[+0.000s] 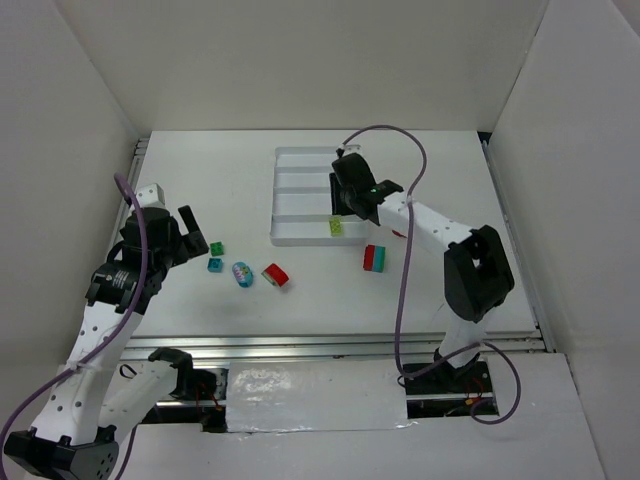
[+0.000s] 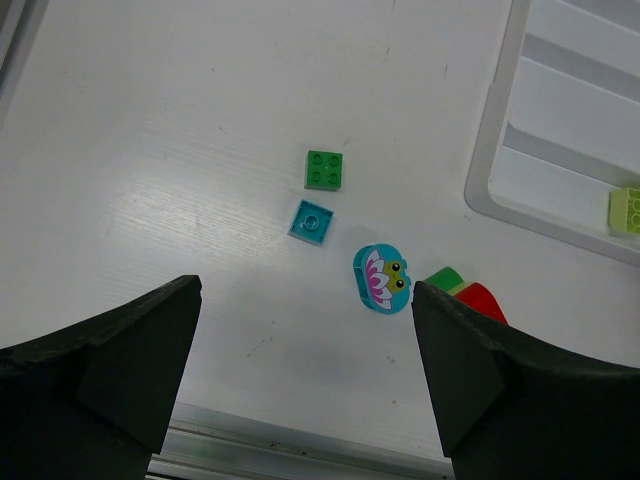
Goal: Sort the legos into containers by color
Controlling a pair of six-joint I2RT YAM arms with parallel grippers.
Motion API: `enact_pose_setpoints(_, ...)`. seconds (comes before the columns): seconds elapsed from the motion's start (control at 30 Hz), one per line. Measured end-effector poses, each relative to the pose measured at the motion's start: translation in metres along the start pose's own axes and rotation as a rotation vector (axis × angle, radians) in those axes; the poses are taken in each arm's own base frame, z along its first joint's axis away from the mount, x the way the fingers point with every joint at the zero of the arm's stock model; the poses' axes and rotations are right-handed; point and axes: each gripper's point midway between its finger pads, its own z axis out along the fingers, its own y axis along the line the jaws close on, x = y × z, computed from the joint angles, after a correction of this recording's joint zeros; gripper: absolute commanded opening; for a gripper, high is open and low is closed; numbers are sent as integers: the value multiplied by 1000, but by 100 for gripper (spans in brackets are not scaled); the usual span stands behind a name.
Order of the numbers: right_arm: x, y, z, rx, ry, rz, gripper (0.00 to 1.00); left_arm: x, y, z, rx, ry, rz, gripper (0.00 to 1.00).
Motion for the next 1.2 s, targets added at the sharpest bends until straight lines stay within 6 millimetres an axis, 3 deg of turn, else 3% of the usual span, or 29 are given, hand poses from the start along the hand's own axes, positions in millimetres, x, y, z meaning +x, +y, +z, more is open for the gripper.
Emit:
enact_pose_setpoints(0.1,10,-22,18,82,51,46,21,0,0,0,0,0,0,99)
enact_pose_setpoints(0.23,35,-36,29,130,123,65,24,0,0,0,0,1,0,99)
enact_pose_setpoints(0.6,46,-43,34,161,146,65,41,4,0,6,-10,23,8,99)
enact_pose_setpoints(0.93,57,-43,42,167,175,57,76,5,-1,7,-13,30,11,100)
enact_pose_setpoints(1.03,57,-41,42,156,177,56,78,5,-1,8,-13,31,11,100)
enact_pose_setpoints(1.07,56,-40,41,151,177,55,79,5,-1,8,-14,31,11,100)
enact_pose_setpoints(1.17,51,-28,34,116,163,44,100,5,-1,8,-14,31,11,100)
enact_pose_setpoints(1.2,47,-18,27,86,150,31,100,5,-1,8,-14,31,11,99)
